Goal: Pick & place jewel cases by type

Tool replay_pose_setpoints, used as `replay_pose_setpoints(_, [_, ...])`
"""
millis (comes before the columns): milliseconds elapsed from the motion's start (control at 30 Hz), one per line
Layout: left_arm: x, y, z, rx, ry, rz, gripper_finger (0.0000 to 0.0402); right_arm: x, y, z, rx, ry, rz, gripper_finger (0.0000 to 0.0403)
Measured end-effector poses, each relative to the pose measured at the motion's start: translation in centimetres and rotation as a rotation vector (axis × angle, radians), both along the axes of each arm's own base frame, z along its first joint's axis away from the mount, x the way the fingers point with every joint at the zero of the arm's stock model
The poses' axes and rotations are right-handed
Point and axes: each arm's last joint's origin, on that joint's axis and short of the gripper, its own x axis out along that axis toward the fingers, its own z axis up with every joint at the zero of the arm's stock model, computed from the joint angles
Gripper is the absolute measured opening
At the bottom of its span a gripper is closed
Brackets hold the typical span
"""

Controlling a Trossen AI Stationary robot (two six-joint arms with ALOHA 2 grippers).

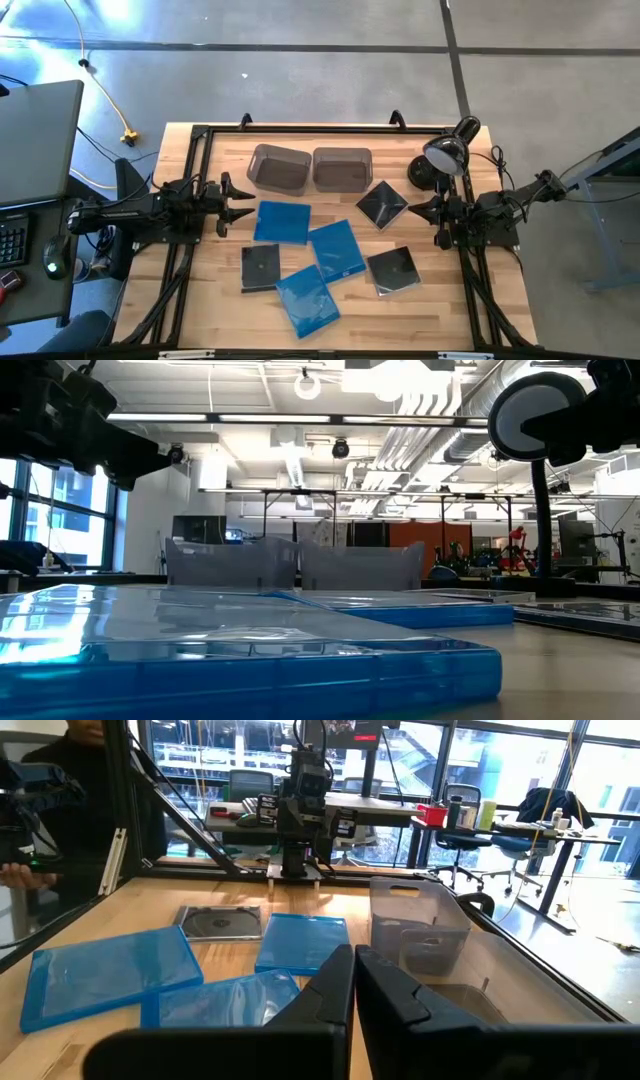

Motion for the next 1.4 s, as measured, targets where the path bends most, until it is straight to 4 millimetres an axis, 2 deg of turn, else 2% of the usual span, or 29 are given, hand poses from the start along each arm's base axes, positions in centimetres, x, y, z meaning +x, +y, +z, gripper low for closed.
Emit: replay_pose_setpoints(1400, [0.0, 0.0, -0.01, 0.0, 0.001, 0.0, 0.0186, 0.0, 0.0, 0.0, 0.0, 0.0, 0.0, 0.0001])
